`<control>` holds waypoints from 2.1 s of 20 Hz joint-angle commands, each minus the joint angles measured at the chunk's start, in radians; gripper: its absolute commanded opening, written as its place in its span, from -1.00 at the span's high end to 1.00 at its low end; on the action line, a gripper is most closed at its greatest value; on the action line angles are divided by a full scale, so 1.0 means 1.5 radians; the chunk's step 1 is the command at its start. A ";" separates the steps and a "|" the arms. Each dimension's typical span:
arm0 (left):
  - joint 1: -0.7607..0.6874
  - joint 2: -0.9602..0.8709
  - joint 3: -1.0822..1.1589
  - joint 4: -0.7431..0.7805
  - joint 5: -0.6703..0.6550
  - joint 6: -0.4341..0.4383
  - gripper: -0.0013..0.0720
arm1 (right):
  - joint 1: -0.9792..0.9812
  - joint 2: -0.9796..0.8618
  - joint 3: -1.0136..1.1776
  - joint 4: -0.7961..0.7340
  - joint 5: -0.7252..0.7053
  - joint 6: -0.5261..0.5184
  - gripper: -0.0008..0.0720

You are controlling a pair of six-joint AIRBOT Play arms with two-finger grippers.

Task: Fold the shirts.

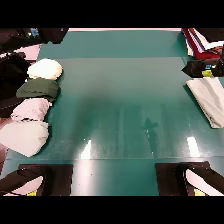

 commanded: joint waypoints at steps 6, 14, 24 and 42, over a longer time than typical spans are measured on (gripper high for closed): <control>0.210 -0.255 0.000 0.236 0.033 -0.154 -0.73 | 0.002 0.001 0.001 0.004 0.001 0.001 0.93; 0.270 -0.440 0.006 0.237 0.079 -0.127 -0.73 | 0.008 0.001 0.001 0.005 0.006 0.001 0.93; 0.255 -0.284 0.185 0.234 -0.014 -0.076 0.91 | 0.008 0.010 0.045 0.075 -0.043 0.001 0.93; -0.312 -0.197 0.198 0.047 -0.186 -0.002 -0.82 | 0.008 0.011 0.251 0.091 0.001 0.001 0.93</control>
